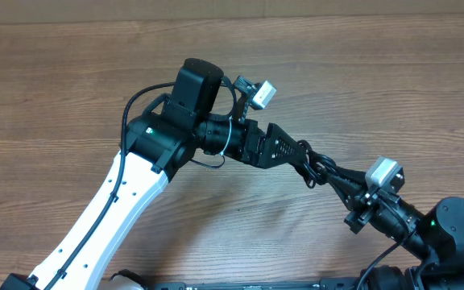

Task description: Untangle cables

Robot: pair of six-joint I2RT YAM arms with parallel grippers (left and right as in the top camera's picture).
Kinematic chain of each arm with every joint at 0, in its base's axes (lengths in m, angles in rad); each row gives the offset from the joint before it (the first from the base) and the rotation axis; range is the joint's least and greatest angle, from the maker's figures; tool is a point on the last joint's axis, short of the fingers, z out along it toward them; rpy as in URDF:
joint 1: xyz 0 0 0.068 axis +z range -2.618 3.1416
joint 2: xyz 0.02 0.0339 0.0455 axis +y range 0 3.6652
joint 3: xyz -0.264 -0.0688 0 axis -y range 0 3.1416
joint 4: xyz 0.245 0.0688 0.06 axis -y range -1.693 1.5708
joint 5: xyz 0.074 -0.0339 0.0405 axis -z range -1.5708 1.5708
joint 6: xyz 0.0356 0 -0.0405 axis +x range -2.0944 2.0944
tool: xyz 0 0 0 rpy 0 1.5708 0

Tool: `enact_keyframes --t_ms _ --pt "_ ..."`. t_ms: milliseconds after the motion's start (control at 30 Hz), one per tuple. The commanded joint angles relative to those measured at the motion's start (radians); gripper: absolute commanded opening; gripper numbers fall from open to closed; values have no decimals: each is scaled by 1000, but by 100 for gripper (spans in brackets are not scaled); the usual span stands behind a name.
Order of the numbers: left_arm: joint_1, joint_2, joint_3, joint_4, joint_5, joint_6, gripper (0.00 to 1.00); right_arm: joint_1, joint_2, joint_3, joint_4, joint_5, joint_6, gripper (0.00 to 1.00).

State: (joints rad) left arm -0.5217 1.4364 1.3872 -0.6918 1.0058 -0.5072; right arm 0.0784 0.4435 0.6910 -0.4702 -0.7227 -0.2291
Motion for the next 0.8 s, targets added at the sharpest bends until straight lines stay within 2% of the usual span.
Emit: enact_keyframes --t_ms 0,133,567,600,667,767 --pt "-7 -17 7 -9 -79 -11 100 -1 -3 23 48 -84 -6 4" --pt "-11 -17 7 -14 -126 3 100 -1 -3 23 80 -154 -3 4" --pt "-16 -17 7 -14 -122 2 100 -1 -3 23 53 -154 -4 4" --pt "-16 -17 7 -14 -119 2 99 -1 -2 23 53 -154 -4 4" --pt "-16 -17 7 -15 -118 3 90 -1 -3 23 38 -153 -4 4" --pt "-16 -17 7 -15 -118 27 86 -1 -3 23 34 -151 -4 4"
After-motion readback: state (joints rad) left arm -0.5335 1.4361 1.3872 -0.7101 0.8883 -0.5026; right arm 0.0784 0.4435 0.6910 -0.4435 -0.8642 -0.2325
